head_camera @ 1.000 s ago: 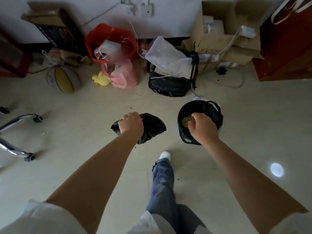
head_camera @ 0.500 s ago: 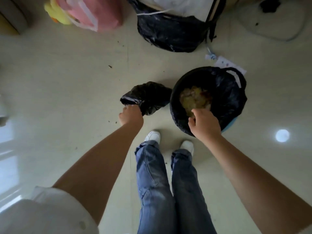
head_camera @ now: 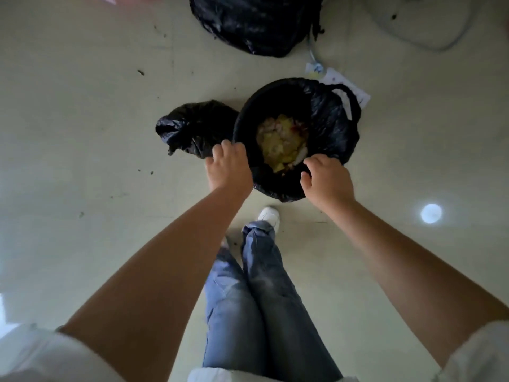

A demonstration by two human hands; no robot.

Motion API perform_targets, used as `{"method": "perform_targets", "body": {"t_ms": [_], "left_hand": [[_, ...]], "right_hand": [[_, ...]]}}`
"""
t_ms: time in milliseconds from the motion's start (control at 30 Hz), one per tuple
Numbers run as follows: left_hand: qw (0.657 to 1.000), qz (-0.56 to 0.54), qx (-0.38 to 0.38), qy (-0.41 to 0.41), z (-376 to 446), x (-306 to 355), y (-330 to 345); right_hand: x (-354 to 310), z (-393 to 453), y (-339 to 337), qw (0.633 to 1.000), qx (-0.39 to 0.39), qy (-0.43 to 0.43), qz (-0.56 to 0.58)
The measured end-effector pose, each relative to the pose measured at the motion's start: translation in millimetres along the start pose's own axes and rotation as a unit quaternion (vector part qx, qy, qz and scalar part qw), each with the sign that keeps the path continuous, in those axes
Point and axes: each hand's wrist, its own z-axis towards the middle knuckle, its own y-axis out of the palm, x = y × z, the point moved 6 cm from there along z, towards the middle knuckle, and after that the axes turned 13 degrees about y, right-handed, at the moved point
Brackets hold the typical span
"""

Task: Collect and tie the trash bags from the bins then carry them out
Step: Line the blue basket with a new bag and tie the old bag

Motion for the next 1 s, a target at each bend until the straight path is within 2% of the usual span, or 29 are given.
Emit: {"method": "perform_targets", "body": {"t_ms": [267,467,600,700,833,1000], "left_hand": [[0.999,-0.012,-0.021,0.029,-51,45,20],[0.998,-0.053,-0.033,-0.016,-107,56,71],[0.996,-0.078,-0.025,-0.017,-115,59,108],[0.996,-0.089,0.019,-0.007,-96,57,137],[0.986,-0.114,0.116,0.025,-59,62,175],[0.966,-0.062,0.221,0.116,-15,81,214]], "right_hand": [[61,-38,-8,0.998,0.004,0.016,-0.065],[82,-82,14,0.994,0.012,-0.031,-0.109],[78,-77,43,0.99,0.026,-0.074,-0.115],[71,-52,79,0.986,0.052,-0.127,-0.098],[72,-17,127,0.974,0.104,-0.196,-0.041],[80,17,153,0.923,0.223,-0.313,-0.001]]}}
